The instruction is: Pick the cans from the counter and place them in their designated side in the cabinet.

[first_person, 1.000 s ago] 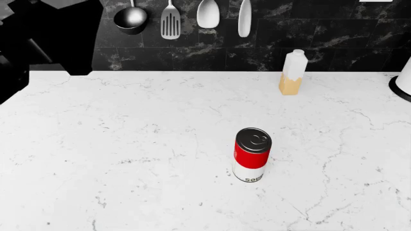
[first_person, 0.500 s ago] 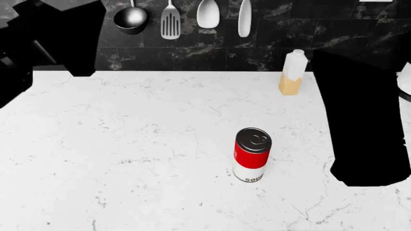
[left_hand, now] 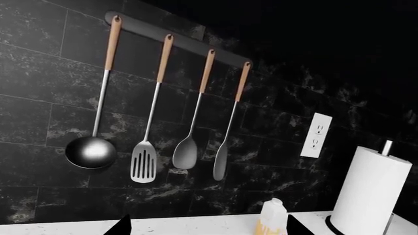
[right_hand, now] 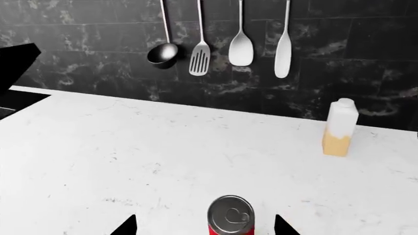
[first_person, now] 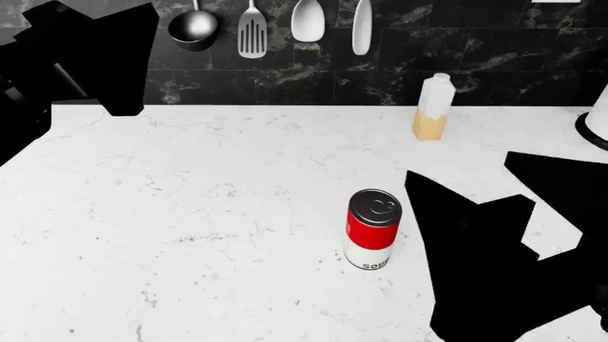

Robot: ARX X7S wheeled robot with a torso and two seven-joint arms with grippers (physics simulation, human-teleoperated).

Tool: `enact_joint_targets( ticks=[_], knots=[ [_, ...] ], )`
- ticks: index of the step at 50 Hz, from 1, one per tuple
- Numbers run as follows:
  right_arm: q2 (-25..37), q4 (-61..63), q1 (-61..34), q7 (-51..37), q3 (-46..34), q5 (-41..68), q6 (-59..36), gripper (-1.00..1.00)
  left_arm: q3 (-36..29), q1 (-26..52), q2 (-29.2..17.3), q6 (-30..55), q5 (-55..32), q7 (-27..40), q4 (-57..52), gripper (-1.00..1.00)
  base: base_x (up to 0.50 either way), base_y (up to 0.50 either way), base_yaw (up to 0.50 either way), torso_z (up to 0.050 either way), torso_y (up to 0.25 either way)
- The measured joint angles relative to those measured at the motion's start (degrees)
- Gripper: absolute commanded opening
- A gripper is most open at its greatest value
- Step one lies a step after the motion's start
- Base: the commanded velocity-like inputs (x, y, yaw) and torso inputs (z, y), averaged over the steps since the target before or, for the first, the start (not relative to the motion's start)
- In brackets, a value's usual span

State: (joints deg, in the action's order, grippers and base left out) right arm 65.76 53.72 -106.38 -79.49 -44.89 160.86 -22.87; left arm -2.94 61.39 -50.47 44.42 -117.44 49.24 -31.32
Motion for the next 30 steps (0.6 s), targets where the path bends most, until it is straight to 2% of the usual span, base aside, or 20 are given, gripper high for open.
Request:
enact_joint_targets(
  ticks=[30],
  knots=[
    [2.34,3.90,14.13,5.37,-4.60,-12.19,2.83,1.00,0.31,-1.23,-0.30,-0.71,0.25,0.07,-0.36,1.00,0.00,0.00,0.00,0.000,0.000]
  ],
)
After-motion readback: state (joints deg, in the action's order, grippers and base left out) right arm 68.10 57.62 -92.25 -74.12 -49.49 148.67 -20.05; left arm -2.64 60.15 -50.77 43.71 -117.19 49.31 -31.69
